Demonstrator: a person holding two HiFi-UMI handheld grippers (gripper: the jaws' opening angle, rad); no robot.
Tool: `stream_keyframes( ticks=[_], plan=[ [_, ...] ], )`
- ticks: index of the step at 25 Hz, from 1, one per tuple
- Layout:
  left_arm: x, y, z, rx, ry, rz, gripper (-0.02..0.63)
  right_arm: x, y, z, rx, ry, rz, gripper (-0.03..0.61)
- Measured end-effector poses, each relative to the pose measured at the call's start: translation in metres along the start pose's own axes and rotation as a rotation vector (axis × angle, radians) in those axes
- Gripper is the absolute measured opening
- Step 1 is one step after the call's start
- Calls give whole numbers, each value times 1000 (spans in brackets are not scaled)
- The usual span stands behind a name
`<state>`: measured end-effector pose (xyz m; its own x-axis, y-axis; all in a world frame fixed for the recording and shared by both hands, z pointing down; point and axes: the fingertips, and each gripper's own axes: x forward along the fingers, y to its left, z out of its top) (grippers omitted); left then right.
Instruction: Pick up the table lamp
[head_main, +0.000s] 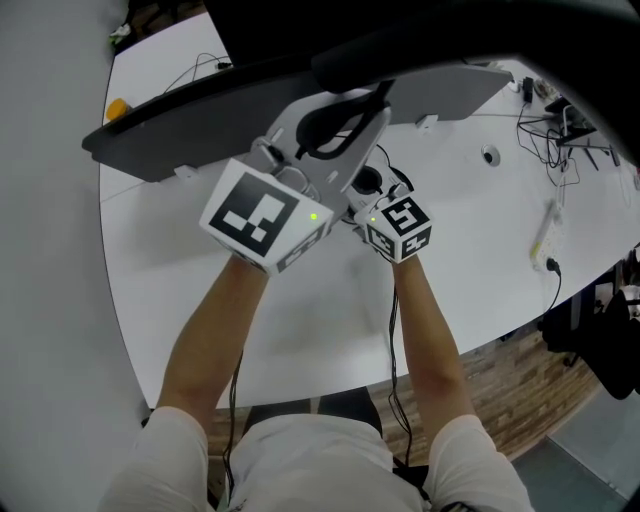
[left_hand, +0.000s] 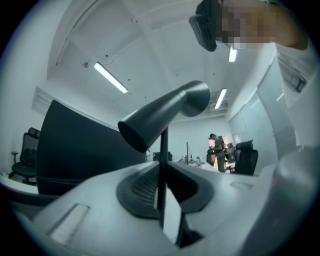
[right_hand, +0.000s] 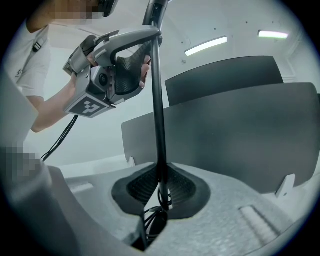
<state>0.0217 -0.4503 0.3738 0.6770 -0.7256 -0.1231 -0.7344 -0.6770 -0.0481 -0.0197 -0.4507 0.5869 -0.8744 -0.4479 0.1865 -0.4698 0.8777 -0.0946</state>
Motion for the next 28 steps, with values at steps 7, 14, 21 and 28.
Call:
stream_keyframes(
  ticks=[7, 14, 21, 28],
  plan=[
    [0, -4, 3, -21, 21, -13, 37, 3, 2, 3, -20, 11, 0, 44],
    [-3, -7, 10, -37, 18, -7, 36, 1, 9, 9, -35, 13, 8, 44],
    [-7, -8, 21, 27, -16, -7, 37, -6, 13, 19, -52, 8, 11, 44],
    [-7, -19, 54, 15, -37, -1, 37, -24, 20, 46, -60, -3, 12, 44]
  ],
)
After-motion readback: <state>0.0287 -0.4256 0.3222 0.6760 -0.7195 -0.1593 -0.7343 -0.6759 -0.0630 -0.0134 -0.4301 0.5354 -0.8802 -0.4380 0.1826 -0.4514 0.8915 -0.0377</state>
